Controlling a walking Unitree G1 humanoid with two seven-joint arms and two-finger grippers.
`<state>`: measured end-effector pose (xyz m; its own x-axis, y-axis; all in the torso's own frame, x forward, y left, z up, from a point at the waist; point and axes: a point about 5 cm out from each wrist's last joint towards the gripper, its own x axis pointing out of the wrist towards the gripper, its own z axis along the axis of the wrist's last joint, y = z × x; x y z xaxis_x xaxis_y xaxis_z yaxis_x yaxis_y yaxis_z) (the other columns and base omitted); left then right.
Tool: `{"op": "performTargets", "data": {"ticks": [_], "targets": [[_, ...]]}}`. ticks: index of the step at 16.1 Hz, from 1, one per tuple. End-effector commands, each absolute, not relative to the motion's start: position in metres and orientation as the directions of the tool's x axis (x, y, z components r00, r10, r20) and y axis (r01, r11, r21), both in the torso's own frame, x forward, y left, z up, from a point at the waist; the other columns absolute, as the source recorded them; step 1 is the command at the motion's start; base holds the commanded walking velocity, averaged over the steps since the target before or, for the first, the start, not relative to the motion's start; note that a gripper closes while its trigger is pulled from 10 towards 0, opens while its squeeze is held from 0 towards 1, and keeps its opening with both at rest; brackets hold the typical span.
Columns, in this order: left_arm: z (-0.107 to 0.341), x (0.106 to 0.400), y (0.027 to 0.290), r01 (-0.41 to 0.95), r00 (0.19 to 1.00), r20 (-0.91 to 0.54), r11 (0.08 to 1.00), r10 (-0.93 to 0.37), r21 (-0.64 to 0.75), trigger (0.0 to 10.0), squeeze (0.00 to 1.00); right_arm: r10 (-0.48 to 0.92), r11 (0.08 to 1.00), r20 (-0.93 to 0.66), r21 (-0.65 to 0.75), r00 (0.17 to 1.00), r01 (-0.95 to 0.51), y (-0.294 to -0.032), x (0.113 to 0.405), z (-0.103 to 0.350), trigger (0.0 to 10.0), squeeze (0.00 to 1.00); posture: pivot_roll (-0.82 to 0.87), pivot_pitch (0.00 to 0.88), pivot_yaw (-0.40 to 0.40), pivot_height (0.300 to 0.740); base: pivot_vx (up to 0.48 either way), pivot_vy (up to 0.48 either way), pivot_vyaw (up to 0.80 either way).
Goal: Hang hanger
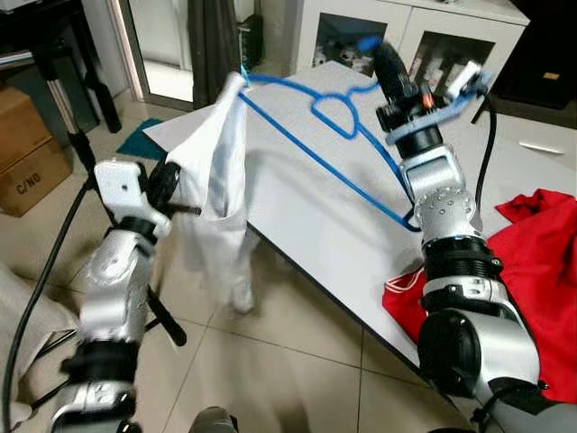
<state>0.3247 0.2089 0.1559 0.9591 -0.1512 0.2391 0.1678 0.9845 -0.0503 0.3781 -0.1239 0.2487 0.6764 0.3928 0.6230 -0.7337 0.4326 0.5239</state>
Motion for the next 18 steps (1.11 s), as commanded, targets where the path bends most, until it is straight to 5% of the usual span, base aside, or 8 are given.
{"op": "performTargets", "data": {"ticks": [1,5,14,18], "targets": [[0.163,0.329,0.209,0.168,0.953,0.263,0.984,-0.148,-0.054,10.0,0.00,0.462,0.370,0.650,0.477,0.604,-0.797,-0.119,0.370,0.251,10.0,0.00,0.12,0.000,-0.041,0.740,0.000,0.000,0.00],[0.178,0.332,0.226,0.120,0.945,0.310,0.992,-0.104,-0.033,10.0,0.00,0.640,0.350,0.579,0.366,0.505,-0.862,-0.106,0.355,0.236,10.0,0.00,0.12,0.000,-0.038,0.740,0.000,0.000,0.00],[0.177,0.332,0.227,0.129,0.940,0.327,0.988,-0.097,-0.080,10.0,0.00,0.631,0.299,0.608,0.382,0.481,-0.875,-0.107,0.348,0.239,10.0,0.00,0.12,0.000,-0.041,0.740,0.000,0.000,0.00],[0.168,0.328,0.203,0.227,0.930,0.330,0.959,-0.161,-0.170,10.0,0.00,0.541,0.344,0.656,0.398,0.526,-0.851,-0.111,0.350,0.248,10.0,0.00,0.12,0.000,-0.040,0.740,0.000,0.000,0.00]]}}
